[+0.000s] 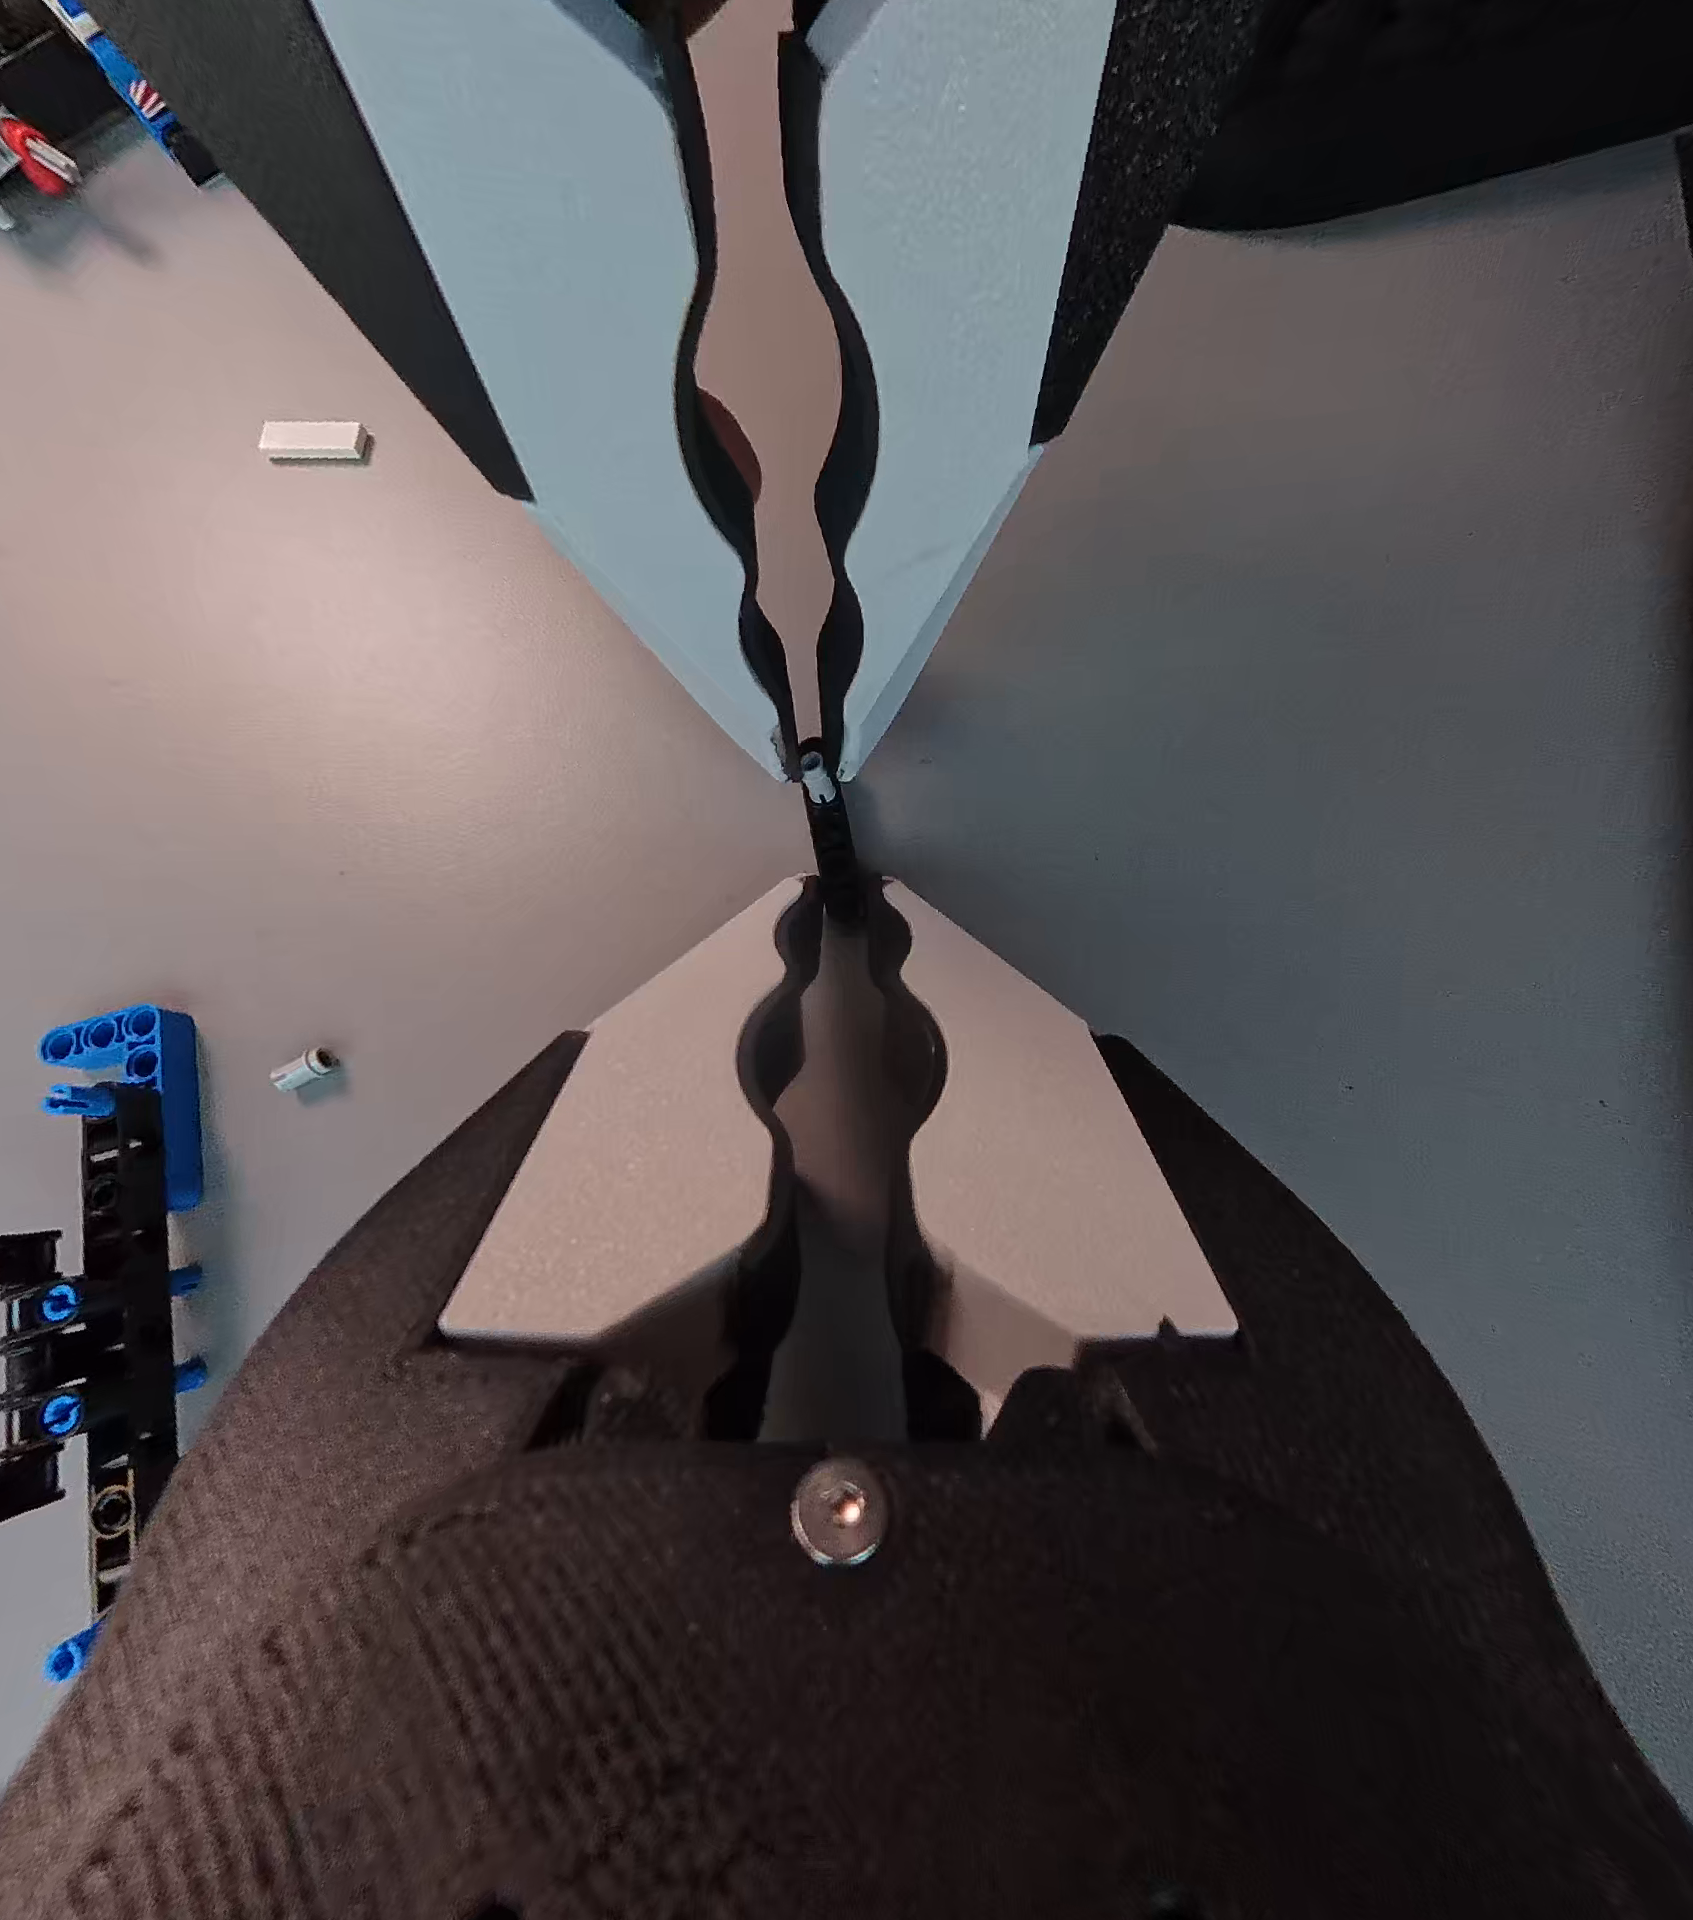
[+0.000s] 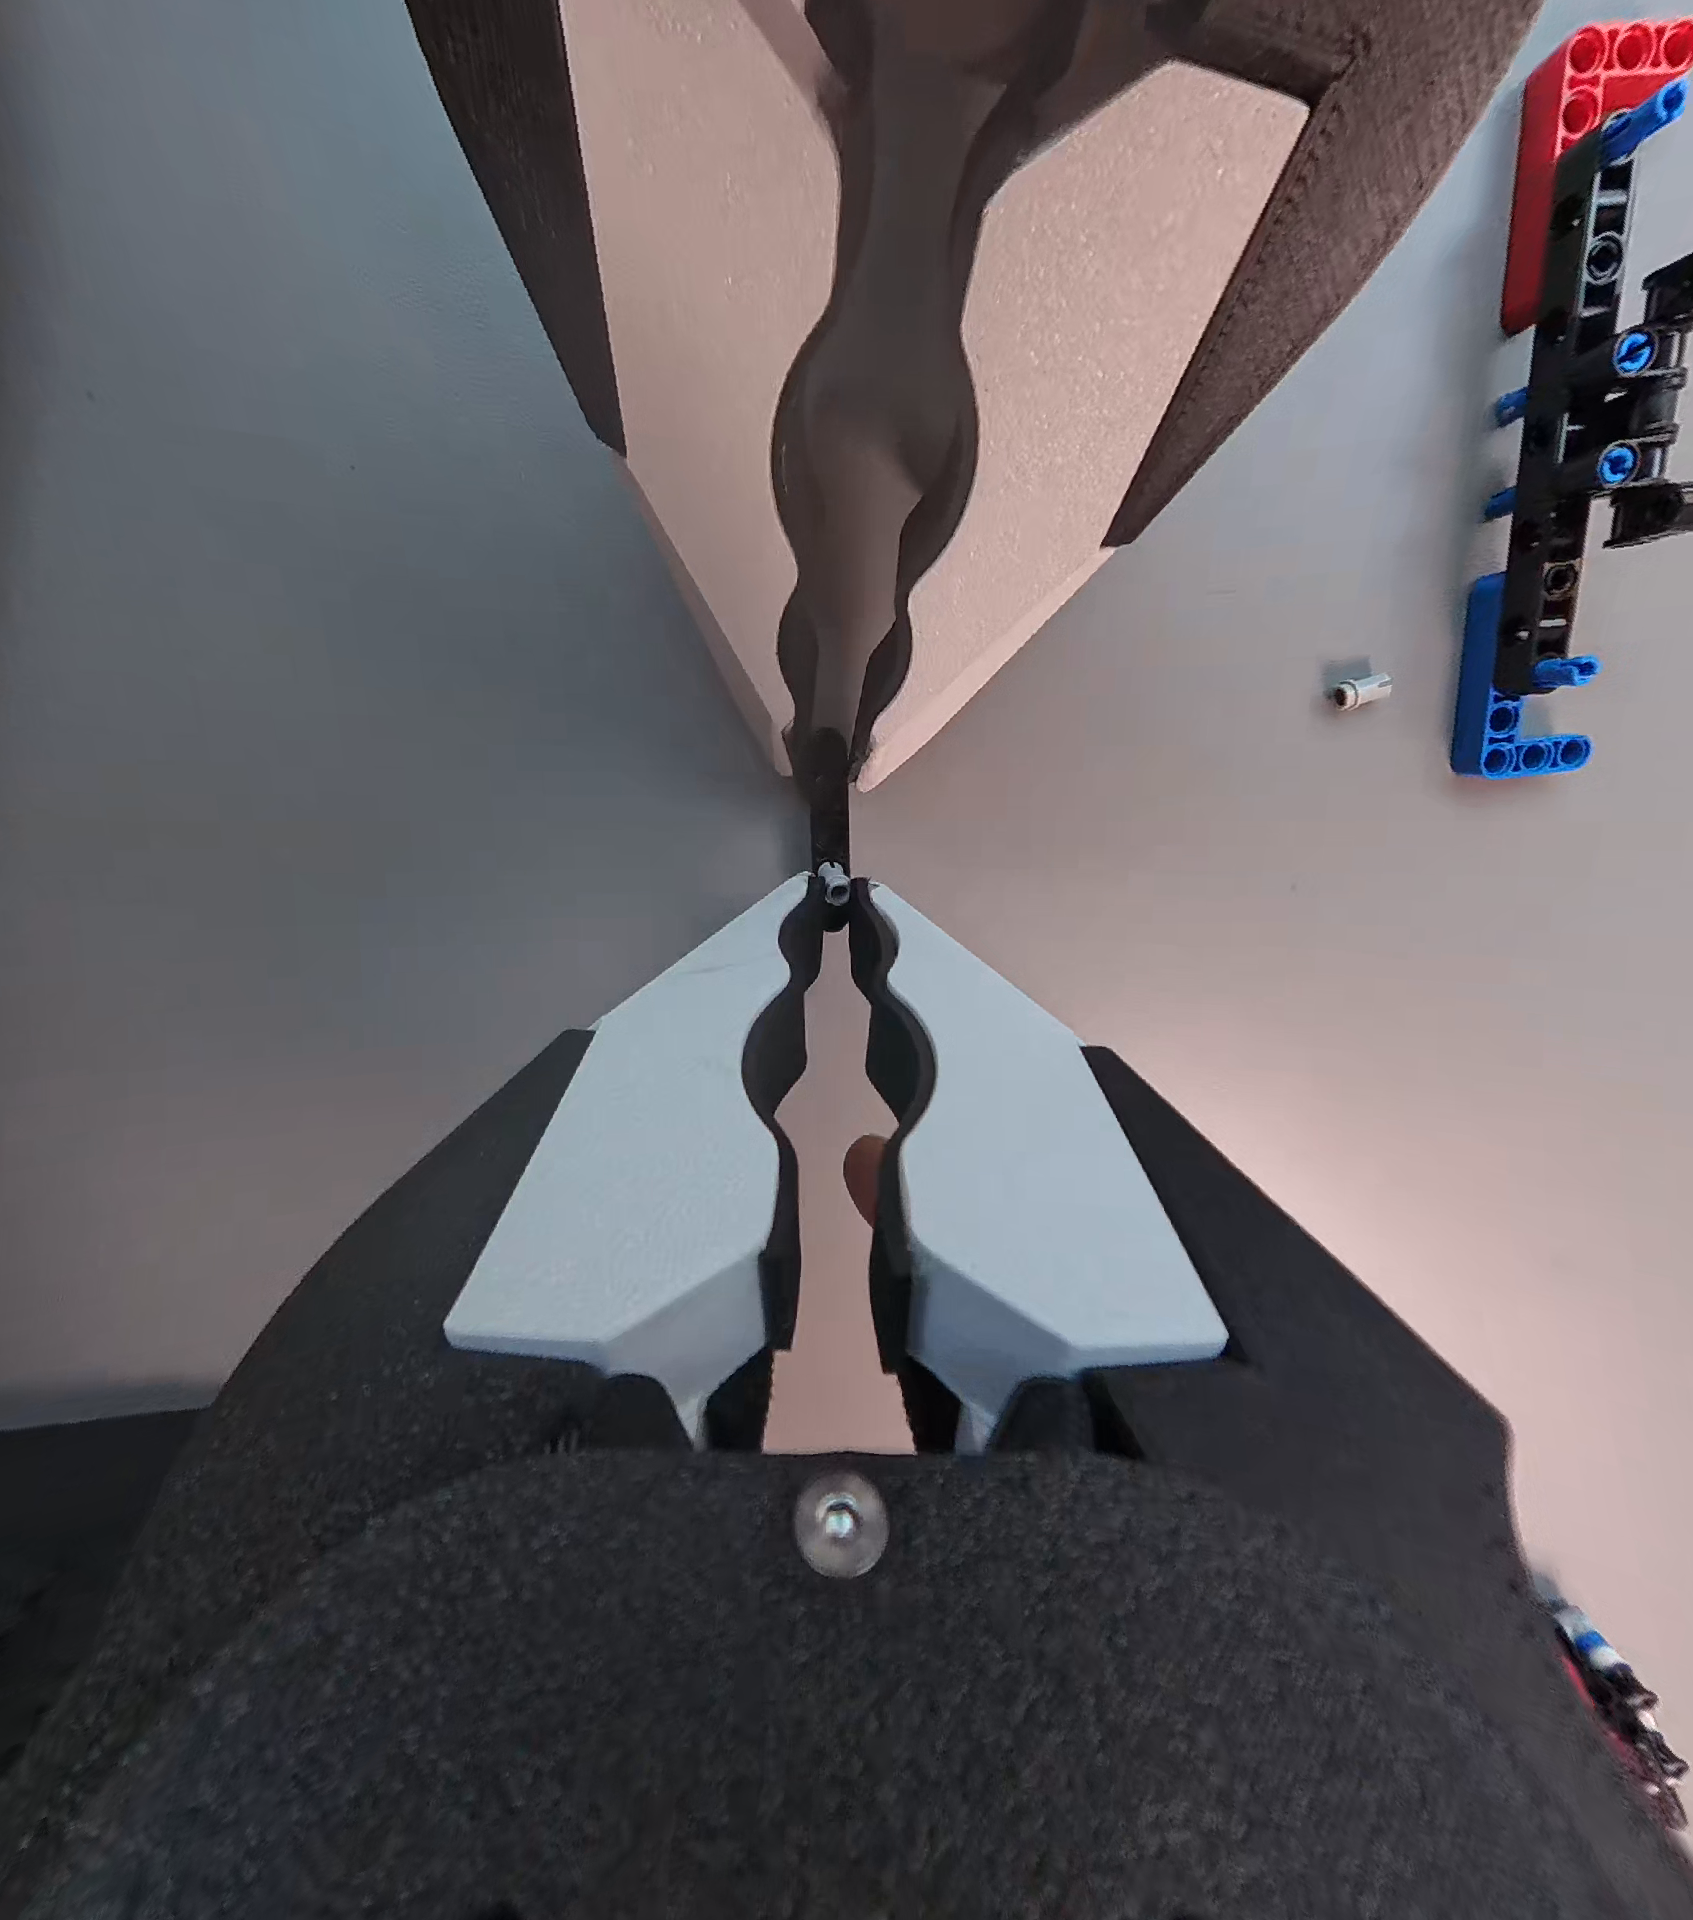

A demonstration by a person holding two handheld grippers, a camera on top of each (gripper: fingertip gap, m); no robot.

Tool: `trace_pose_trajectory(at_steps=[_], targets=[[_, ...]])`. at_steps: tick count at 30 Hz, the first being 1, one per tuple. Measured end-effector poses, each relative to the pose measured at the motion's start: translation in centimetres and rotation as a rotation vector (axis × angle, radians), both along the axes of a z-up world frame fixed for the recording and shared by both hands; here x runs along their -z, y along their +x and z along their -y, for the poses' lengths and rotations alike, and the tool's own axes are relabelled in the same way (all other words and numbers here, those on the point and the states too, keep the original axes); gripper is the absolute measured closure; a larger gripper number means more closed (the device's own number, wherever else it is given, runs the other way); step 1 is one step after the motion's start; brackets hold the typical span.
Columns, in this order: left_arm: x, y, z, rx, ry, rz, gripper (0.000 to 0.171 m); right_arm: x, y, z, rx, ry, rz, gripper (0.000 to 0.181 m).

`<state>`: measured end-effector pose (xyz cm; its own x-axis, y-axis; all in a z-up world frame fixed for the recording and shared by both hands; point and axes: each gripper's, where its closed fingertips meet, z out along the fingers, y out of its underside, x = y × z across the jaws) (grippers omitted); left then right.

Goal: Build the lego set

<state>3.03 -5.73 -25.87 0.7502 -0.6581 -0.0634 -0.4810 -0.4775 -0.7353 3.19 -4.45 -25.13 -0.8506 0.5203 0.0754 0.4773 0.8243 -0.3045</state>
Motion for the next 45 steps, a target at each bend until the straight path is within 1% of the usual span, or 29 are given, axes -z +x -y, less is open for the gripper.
trace_pose_trajectory(at_steps=[9, 11, 14, 21, 24, 26, 28, 31, 38, 45], targets=[[-0.06, -0.09, -0.22, 0.006, 0.027, -0.001, 0.165, 0.09, -0.03, -0.16, -0.009, 0.036, -0.018, 0.179], [-0.06, 0.01, -0.22, 0.006, 0.024, 0.003, 0.165, 0.51, 0.19, 0.07, -0.027, 0.05, -0.014, 0.179], [-0.05, -0.04, -0.29, -0.005, 0.028, -0.006, 0.165, 0.49, 0.07, -0.03, -0.037, 0.08, -0.043, 0.179], [-0.05, -0.05, -0.29, -0.006, 0.025, -0.002, 0.165, 0.55, 0.11, -0.02, -0.001, 0.058, -0.018, 0.179], [-0.05, -0.05, -0.26, -0.007, 0.025, -0.006, 0.165, 0.47, 0.11, 0.04, 0.011, 0.02, -0.051, 0.178], [-0.05, -0.05, -0.26, -0.007, 0.026, -0.01, 0.165, 0.13, 0.21, 0.17, 0.029, -0.022, -0.074, 0.171], [-0.05, -0.06, -0.27, -0.008, 0.022, -0.005, 0.165, -0.31, 0.32, 0.42, 0.037, -0.051, -0.095, 0.173], [-0.05, -0.06, -0.26, -0.008, 0.021, -0.002, 0.165, 0.01, 0.38, 0.12, 0.034, -0.015, -0.115, 0.18], [-0.05, -0.05, -0.25, -0.011, 0.015, 0.005, 0.165, 0.25, 0.26, 0.02, 0.007, 0.039, -0.135, 0.181], [-0.05, -0.08, -0.26, -0.01, 0.014, 0.011, 0.165, 0.16, 0.24, 0.04, 0.003, 0.045, -0.158, 0.181]])
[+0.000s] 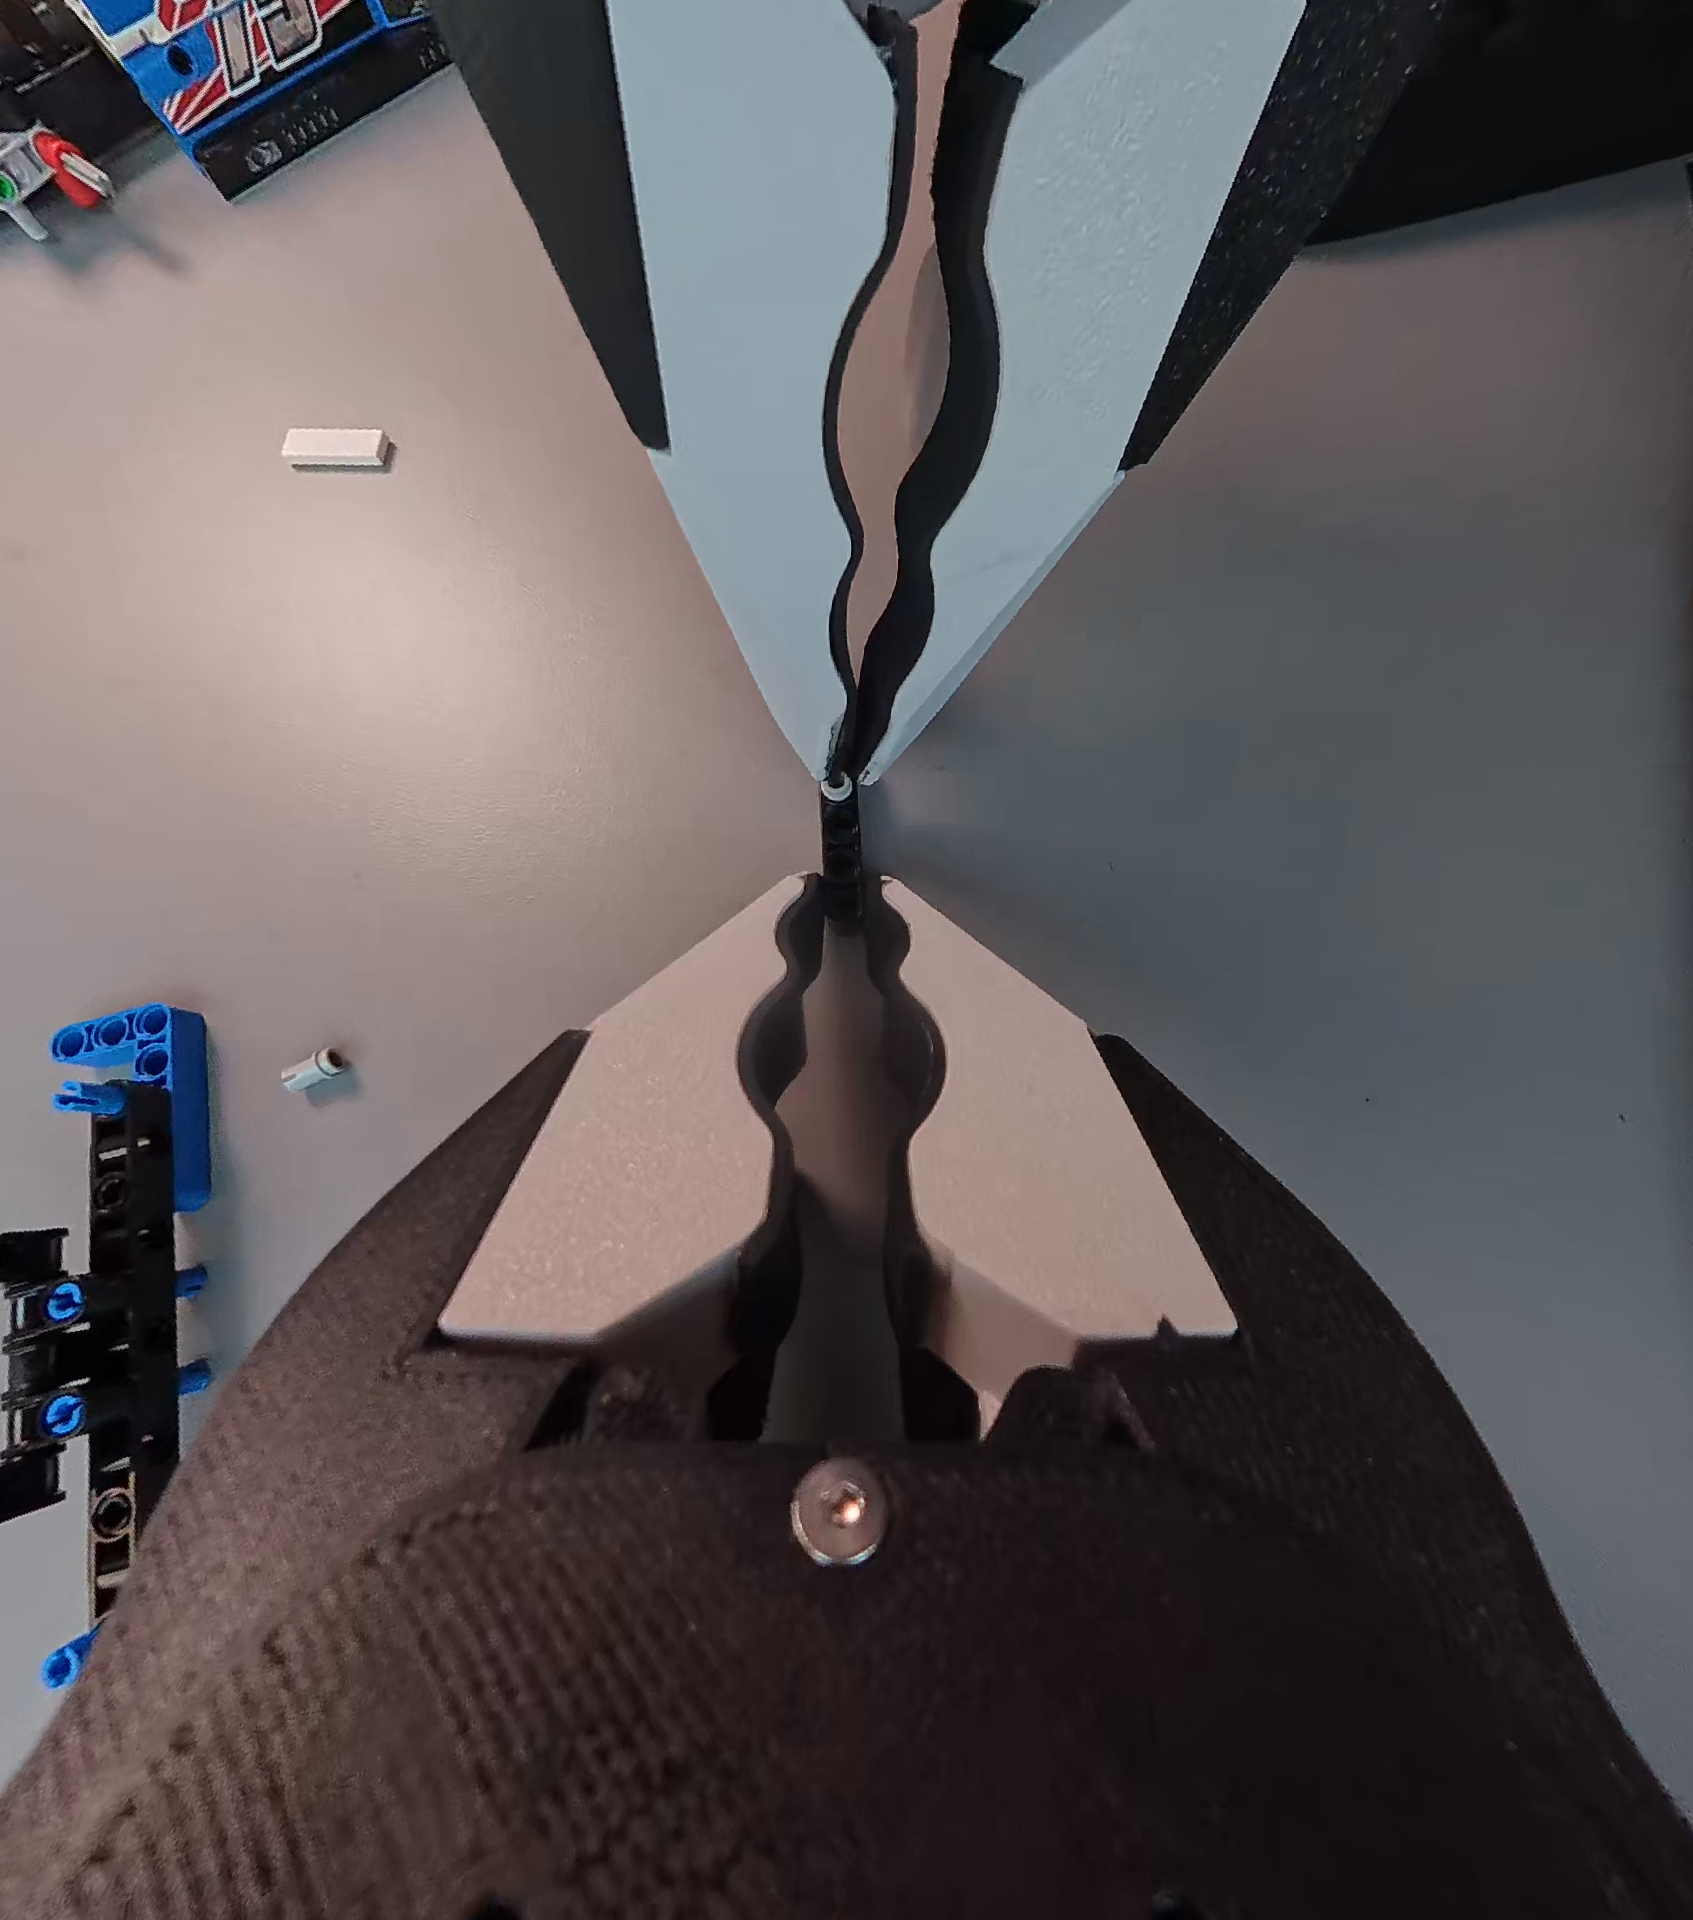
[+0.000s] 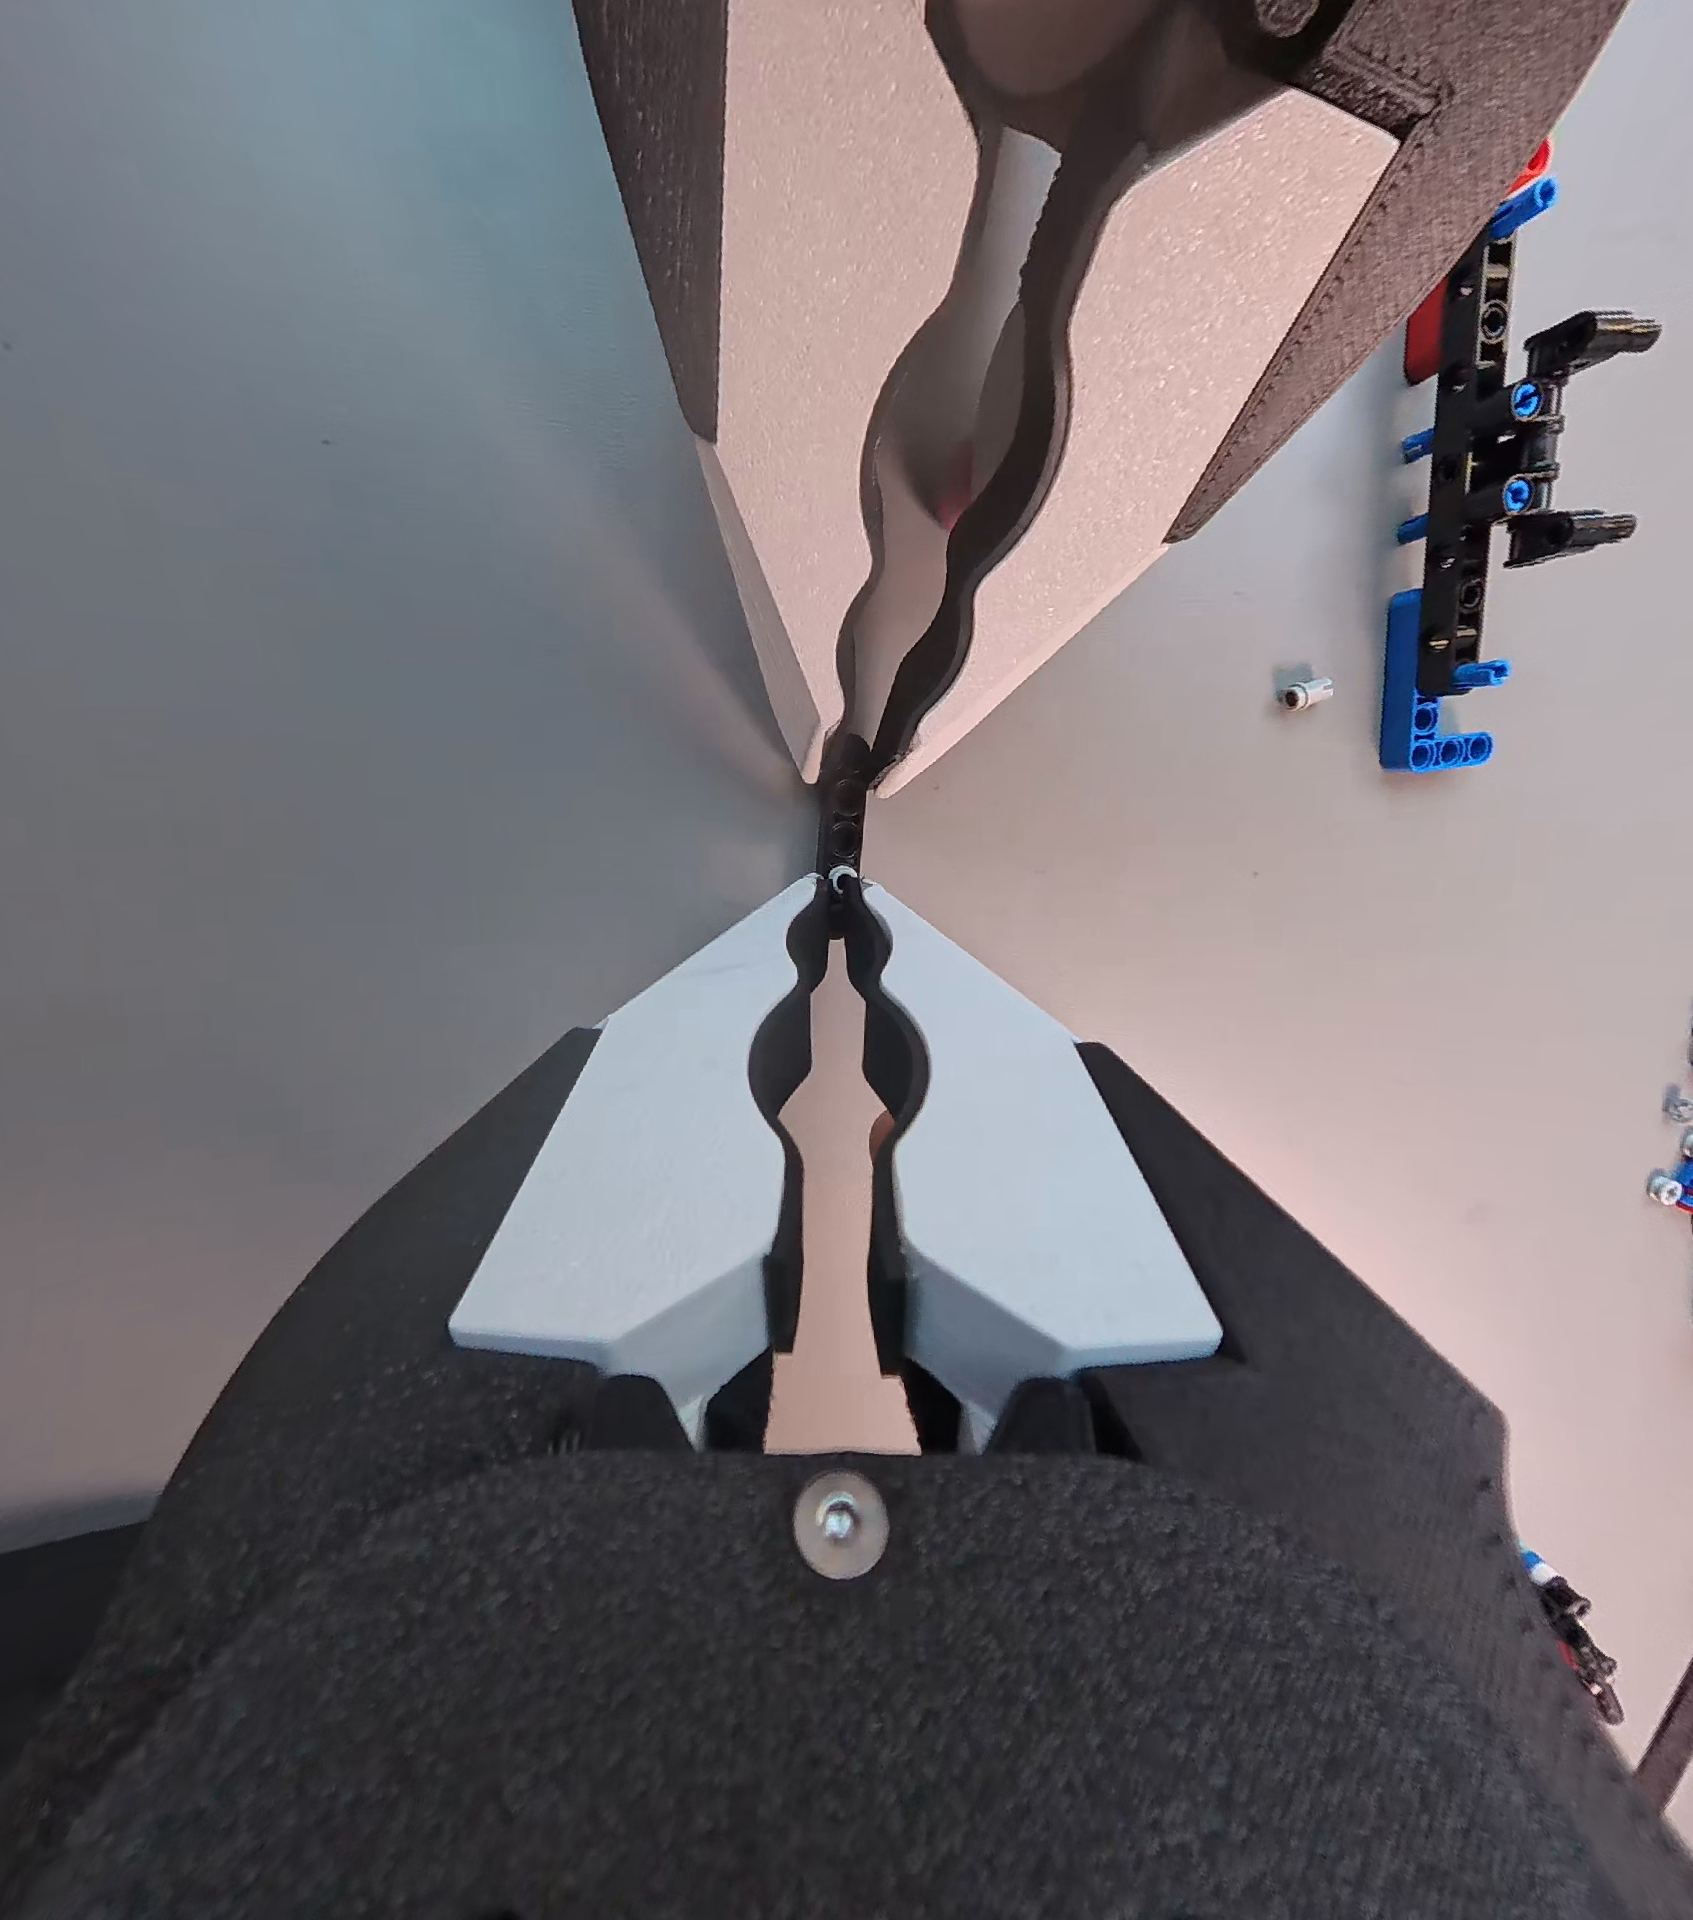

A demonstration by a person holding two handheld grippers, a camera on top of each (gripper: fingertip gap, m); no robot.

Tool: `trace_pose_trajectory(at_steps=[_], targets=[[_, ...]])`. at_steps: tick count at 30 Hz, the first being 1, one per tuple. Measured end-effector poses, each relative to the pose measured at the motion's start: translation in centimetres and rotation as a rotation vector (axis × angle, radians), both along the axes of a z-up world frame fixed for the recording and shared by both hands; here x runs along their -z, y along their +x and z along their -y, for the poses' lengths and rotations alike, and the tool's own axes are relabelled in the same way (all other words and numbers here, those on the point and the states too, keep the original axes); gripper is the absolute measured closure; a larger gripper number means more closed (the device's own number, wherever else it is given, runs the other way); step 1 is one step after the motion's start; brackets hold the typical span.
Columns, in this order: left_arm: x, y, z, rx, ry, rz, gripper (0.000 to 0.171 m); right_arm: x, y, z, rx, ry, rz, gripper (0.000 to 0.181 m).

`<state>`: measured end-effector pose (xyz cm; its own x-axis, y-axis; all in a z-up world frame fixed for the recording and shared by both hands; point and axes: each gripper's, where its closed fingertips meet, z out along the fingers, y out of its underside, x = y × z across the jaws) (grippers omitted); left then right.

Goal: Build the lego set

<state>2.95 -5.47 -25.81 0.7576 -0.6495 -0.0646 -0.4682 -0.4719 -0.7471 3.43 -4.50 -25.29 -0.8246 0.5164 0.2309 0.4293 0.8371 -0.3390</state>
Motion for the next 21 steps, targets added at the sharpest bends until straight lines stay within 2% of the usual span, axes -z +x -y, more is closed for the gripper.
trace_pose_trajectory(at_steps=[21], targets=[[0.0, 0.04, 0.06, 0.013, 0.016, -0.029, 0.165, 0.12, -0.06, 0.29, 0.007, -0.024, 0.019, 0.181]])
